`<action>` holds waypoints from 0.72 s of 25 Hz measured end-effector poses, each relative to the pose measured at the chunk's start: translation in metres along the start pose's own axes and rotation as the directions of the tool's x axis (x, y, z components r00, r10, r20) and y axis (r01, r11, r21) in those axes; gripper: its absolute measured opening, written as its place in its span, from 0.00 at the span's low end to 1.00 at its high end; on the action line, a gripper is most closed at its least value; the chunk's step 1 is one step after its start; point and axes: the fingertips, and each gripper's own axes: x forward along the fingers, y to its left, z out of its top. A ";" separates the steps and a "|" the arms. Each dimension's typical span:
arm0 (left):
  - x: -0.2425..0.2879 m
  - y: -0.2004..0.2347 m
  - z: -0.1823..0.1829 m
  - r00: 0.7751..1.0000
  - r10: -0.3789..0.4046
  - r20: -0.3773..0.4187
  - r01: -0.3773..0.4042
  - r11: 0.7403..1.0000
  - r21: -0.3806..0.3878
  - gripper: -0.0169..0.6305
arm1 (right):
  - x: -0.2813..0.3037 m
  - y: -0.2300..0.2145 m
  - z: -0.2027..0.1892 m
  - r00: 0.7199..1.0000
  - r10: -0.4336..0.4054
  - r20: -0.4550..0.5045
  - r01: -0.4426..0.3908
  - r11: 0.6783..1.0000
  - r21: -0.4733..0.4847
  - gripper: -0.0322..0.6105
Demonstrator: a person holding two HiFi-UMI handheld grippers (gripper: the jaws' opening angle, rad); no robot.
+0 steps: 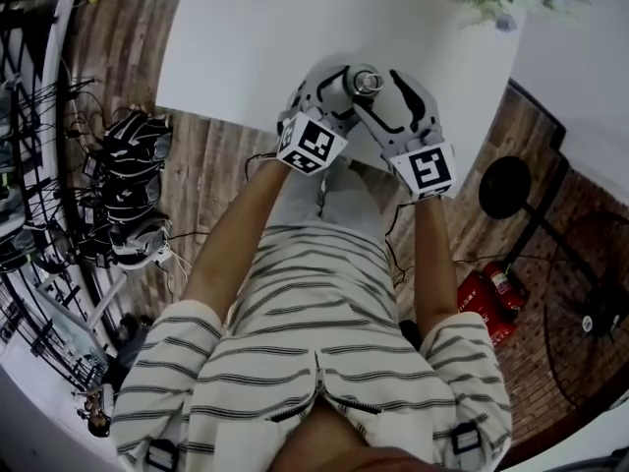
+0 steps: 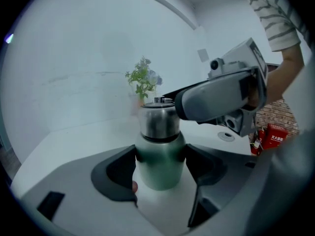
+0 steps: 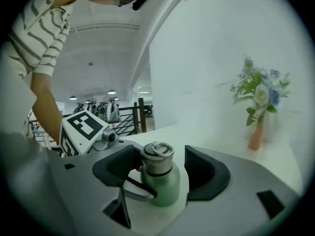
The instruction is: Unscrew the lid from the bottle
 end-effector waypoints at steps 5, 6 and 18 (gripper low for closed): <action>0.001 -0.001 0.001 1.000 0.001 -0.003 -0.001 1.000 0.000 0.51 | -0.002 0.006 -0.012 0.989 -0.148 -0.025 0.150 0.984 0.095 0.49; 0.001 -0.001 0.001 1.000 0.001 -0.003 -0.001 1.000 0.000 0.51 | -0.001 0.006 -0.012 0.987 -0.162 -0.023 0.164 0.982 0.097 0.48; 0.001 0.001 0.001 1.000 -0.001 -0.001 0.001 1.000 -0.009 0.51 | 0.012 0.001 -0.005 0.985 -0.171 -0.018 0.172 0.984 0.053 0.43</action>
